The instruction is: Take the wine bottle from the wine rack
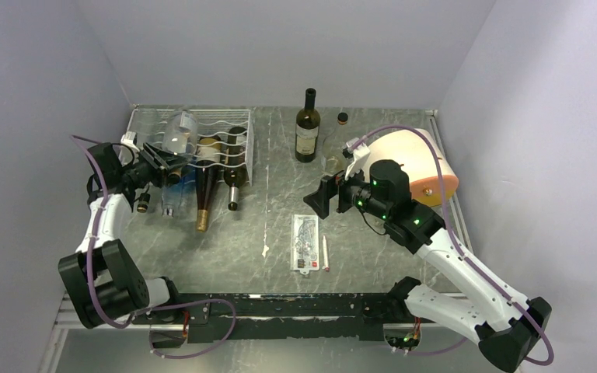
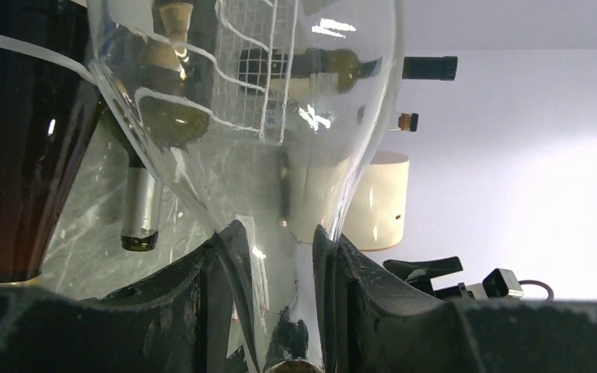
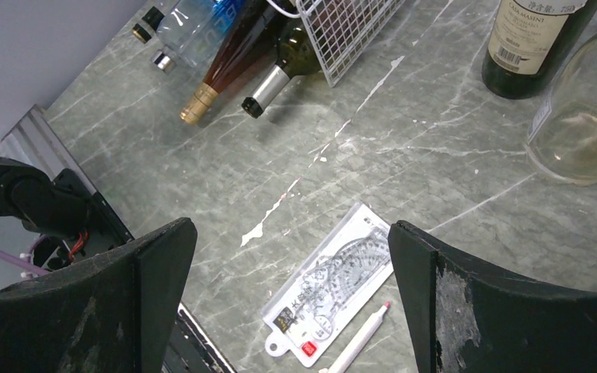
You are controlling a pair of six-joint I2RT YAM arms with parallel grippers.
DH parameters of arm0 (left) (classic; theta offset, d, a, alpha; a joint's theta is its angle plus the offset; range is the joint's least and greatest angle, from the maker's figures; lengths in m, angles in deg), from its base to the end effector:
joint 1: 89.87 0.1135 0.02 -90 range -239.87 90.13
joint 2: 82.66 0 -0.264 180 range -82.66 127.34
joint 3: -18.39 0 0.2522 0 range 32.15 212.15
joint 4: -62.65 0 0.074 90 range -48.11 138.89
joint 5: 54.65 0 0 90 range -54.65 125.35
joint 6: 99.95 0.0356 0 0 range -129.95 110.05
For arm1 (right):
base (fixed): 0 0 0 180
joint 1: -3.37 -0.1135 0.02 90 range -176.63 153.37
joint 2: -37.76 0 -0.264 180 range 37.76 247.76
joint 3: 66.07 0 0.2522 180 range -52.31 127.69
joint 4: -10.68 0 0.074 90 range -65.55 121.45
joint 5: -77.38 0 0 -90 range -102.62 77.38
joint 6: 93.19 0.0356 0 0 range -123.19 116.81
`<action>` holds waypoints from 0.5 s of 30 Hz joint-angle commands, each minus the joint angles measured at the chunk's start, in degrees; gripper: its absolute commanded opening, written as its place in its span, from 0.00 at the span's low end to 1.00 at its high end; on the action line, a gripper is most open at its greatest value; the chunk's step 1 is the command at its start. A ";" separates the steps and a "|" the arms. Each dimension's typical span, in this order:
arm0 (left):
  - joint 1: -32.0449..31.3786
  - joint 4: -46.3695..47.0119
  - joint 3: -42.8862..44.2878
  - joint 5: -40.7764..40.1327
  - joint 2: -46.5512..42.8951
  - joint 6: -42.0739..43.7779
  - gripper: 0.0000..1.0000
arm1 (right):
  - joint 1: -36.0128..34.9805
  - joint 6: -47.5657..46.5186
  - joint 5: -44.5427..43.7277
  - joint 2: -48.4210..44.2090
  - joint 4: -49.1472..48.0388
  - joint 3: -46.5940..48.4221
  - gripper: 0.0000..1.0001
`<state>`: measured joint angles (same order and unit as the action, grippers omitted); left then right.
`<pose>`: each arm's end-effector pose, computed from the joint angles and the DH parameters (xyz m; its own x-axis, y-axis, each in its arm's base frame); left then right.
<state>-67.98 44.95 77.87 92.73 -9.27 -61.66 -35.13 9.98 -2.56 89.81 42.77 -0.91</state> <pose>0.2605 0.0724 0.2570 -0.6660 -0.7236 -0.1812 -0.0938 0.3223 -0.9420 0.1577 0.1334 0.3434 -0.4169 -0.0450 -0.9078 -0.6647 0.6963 0.2708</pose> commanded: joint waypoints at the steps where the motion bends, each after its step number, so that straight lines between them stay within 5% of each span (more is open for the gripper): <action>1: -0.16 16.40 0.34 7.24 -6.18 -1.96 0.07 | -0.26 0.72 0.30 -0.20 -0.75 0.00 1.00; 15: -5.30 8.56 0.38 9.10 -16.87 -0.90 0.07 | -0.23 2.44 -0.22 1.03 -2.22 -0.98 1.00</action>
<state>-70.31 47.11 73.84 95.46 -20.36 -67.51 -35.13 11.27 -2.58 90.42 42.38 -1.16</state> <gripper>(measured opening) 0.458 0.997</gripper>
